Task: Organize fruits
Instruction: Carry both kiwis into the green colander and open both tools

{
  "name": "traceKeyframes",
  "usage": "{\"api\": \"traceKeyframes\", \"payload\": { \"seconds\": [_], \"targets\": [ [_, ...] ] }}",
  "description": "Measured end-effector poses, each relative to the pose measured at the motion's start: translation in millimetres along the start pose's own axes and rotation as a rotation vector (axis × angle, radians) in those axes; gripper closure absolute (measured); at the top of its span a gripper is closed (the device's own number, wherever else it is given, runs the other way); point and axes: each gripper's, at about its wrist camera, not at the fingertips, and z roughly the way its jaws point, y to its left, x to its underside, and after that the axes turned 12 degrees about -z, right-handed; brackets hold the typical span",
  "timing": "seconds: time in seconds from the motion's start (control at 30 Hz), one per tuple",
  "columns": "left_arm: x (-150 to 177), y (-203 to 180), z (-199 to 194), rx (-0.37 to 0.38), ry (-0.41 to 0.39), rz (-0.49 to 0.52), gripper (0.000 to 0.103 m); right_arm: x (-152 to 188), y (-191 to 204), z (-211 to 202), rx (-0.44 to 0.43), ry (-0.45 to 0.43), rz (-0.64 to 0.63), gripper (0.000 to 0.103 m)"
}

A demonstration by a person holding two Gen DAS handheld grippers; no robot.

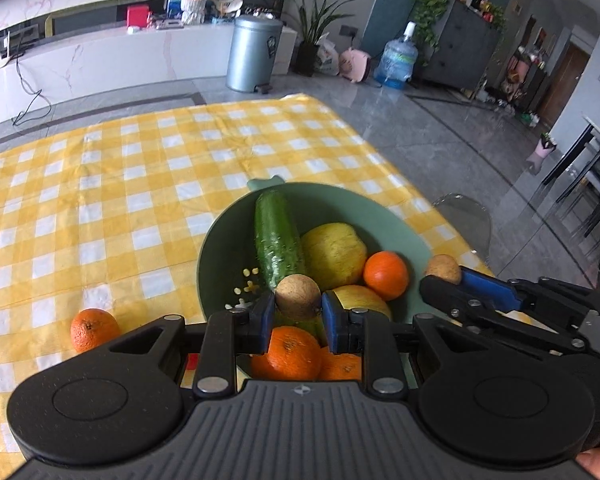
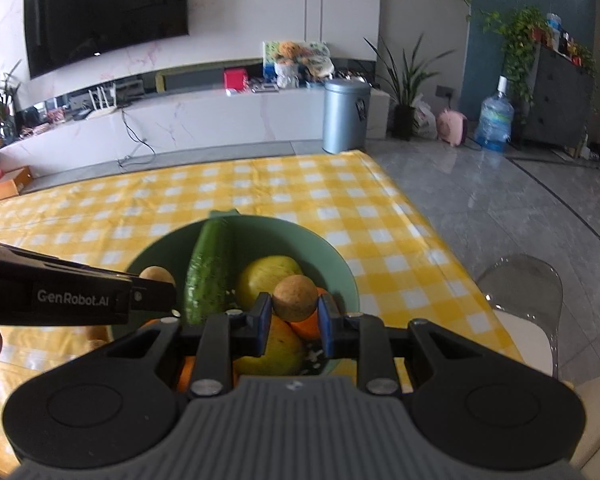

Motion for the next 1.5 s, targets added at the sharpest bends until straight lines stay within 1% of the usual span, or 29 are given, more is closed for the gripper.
{"api": "traceKeyframes", "payload": {
  "seconds": [0.27,0.7,0.83,0.9,0.97,1.03,1.13,1.17,1.23,1.3,1.37,1.5],
  "targets": [
    [-0.3,3.5,17.8,-0.033,0.056,-0.006,0.075,0.8,0.6,18.0,-0.013,0.048,0.010,0.082],
    [1.6,2.4,24.8,-0.048,0.067,0.010,0.074,3.7,4.4,22.9,-0.023,0.077,0.012,0.082],
    [3.4,0.7,23.8,-0.054,0.058,0.012,0.074,4.0,4.9,23.5,-0.023,0.083,0.013,0.081],
    [3.8,-0.7,22.9,-0.063,0.055,0.014,0.071,4.1,6.0,23.7,-0.021,0.085,0.008,0.081],
    [3.9,-1.1,22.2,-0.069,0.054,0.010,0.058,3.9,7.1,22.3,-0.009,0.078,0.004,0.081],
    [4.9,-0.9,20.3,-0.071,0.049,0.005,0.053,4.5,8.1,20.3,-0.006,0.071,0.000,0.080],
    [6.2,-0.8,17.0,-0.067,0.036,0.000,0.051,4.8,9.8,18.9,0.000,0.067,-0.007,0.080],
    [6.3,-0.7,15.1,-0.064,0.029,-0.004,0.048,4.8,9.9,18.4,0.003,0.065,-0.007,0.079],
    [6.0,-1.0,10.4,-0.068,0.013,-0.012,0.046,5.2,10.0,15.7,0.019,0.052,-0.004,0.069],
    [6.0,-1.6,3.4,-0.075,-0.007,-0.013,0.043,6.4,9.3,10.5,0.037,0.027,0.001,0.063],
    [6.8,-2.2,-5.2,-0.077,-0.032,-0.008,0.038,7.3,9.6,6.0,0.049,0.005,0.000,0.059],
    [9.5,-1.9,-22.8,-0.085,-0.076,0.008,0.037,7.5,12.5,-2.9,0.081,-0.037,-0.012,0.049]
  ]
}}
